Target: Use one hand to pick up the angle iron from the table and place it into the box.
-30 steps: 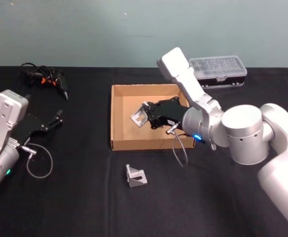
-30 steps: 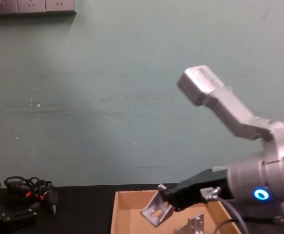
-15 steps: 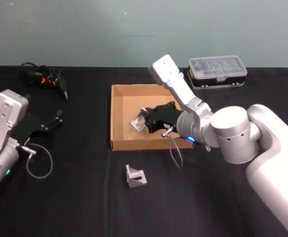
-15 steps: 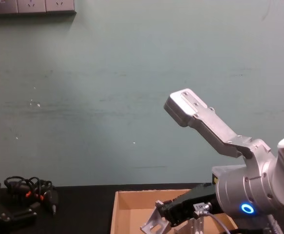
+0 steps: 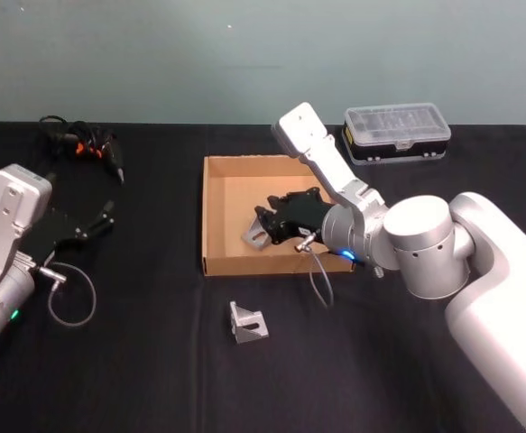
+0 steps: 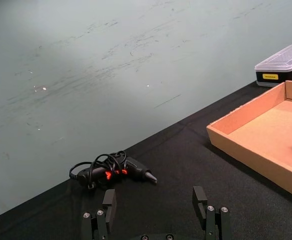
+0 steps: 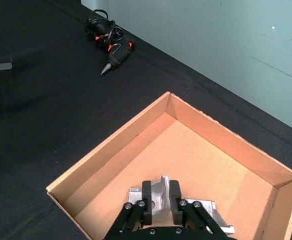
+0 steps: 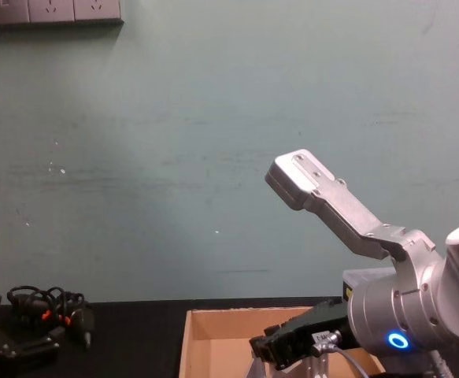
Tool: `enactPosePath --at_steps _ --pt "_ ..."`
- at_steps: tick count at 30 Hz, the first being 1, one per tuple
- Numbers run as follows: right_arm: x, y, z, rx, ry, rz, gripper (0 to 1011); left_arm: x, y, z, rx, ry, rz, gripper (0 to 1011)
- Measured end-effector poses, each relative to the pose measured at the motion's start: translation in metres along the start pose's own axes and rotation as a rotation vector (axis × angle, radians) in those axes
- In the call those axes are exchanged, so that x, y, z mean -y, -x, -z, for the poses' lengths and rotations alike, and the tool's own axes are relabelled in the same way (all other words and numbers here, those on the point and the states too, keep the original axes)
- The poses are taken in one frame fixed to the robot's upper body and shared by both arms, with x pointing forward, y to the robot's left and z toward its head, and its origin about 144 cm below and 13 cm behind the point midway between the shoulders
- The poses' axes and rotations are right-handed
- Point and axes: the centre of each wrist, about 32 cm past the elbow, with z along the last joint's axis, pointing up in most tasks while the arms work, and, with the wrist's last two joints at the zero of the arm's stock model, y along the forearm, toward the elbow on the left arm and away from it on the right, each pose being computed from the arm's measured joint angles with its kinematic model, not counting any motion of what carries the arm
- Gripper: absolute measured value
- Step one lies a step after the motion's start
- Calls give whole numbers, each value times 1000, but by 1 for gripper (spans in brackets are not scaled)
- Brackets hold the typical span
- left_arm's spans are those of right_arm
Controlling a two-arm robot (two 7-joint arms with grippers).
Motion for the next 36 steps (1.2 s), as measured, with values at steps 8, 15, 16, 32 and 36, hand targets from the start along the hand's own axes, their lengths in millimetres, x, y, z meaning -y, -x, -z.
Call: enactPosePath --at_steps 8,15,16,32,36 --pt "4 -1 0 -12 -25 1 469 0 0 0 0 0 0 1000" --pt "18 -5 0 -10 -64 -3 674 0 0 0 0 0 0 1000" --pt "23 -6 2 -6 -72 -4 712 0 0 0 0 0 0 1000" --pt "83 -27 19 81 -194 -108 1003 0 0 0 0 0 0 1000" --pt "95 -34 23 144 -216 -175 1002 0 0 0 0 0 0 1000"
